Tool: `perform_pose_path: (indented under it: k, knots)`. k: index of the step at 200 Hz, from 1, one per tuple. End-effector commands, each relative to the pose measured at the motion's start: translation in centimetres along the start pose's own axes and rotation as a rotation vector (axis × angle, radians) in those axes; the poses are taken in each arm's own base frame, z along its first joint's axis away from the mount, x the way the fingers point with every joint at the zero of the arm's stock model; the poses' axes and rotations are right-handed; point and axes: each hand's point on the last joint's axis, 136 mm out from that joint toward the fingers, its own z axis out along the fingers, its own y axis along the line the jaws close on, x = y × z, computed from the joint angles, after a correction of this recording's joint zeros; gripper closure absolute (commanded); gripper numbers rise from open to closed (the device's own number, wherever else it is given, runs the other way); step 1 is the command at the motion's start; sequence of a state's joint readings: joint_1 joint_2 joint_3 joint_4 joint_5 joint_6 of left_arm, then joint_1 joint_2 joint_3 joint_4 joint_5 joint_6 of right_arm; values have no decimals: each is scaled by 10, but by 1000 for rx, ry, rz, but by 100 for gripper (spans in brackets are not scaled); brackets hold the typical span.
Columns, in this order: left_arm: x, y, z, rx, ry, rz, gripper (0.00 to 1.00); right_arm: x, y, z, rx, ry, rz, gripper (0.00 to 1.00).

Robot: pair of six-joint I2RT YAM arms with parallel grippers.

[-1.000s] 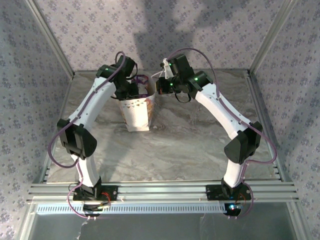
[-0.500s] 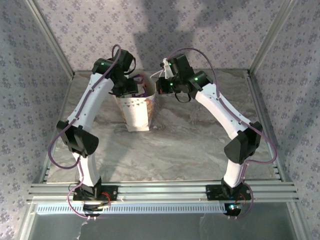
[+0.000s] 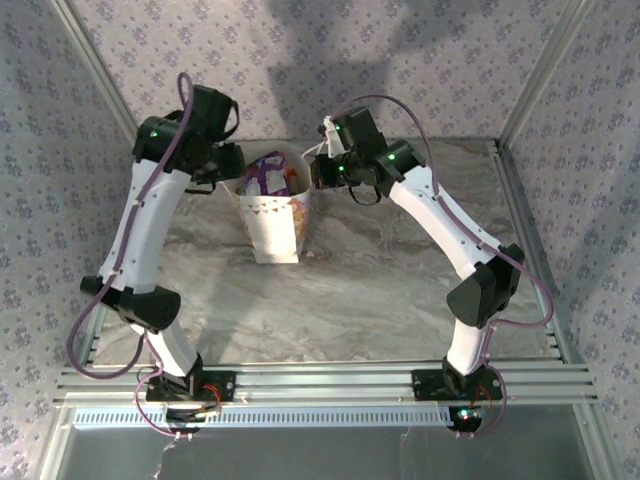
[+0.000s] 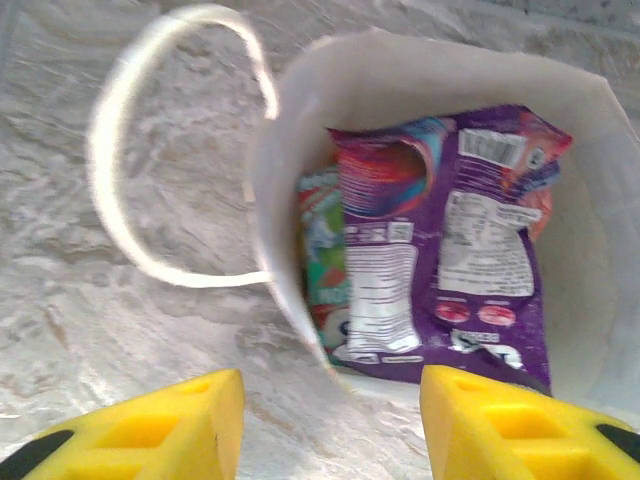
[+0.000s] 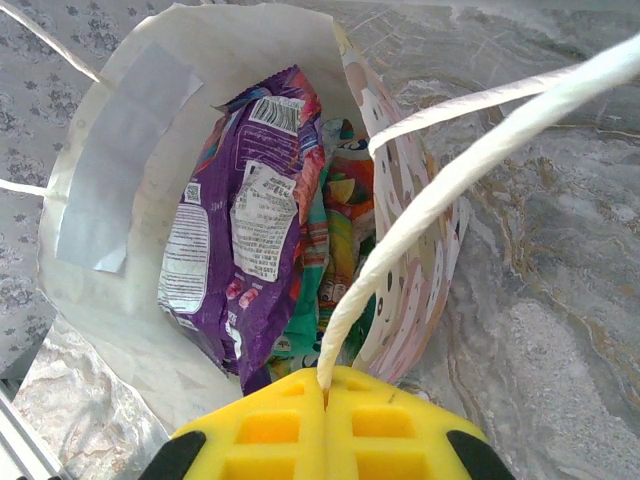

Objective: Place the snacks into the paper bag

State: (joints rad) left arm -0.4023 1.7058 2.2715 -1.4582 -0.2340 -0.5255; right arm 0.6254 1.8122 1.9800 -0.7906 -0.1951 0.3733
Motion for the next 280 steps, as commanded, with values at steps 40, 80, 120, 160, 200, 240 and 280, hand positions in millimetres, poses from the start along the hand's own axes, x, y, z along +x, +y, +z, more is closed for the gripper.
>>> perform_pose_path:
  k: [40, 80, 120, 160, 200, 240, 280]
  knots:
    - [-17, 52, -27, -98, -140, -26, 50, -24, 13, -13, -8, -68, -42, 98]
    - [-19, 56, 2, -108, -83, -3, 49, -31, 14, -12, 0, -70, -49, 93]
    - [-30, 50, 25, -99, -61, 34, 49, -36, 13, -11, 13, -78, -54, 82]
    - [-31, 56, 44, -115, -16, 25, 49, -42, 12, -9, 17, -84, -54, 58]
    - [-37, 51, 44, -63, -32, 15, 51, -43, 9, -2, 29, -61, -50, 53]
    - [-39, 45, 45, -24, -30, 13, 67, -45, 12, 5, 19, -53, -48, 53]
    - [-42, 32, 47, 54, -29, 7, 94, -53, 12, 4, 26, -73, -49, 88]
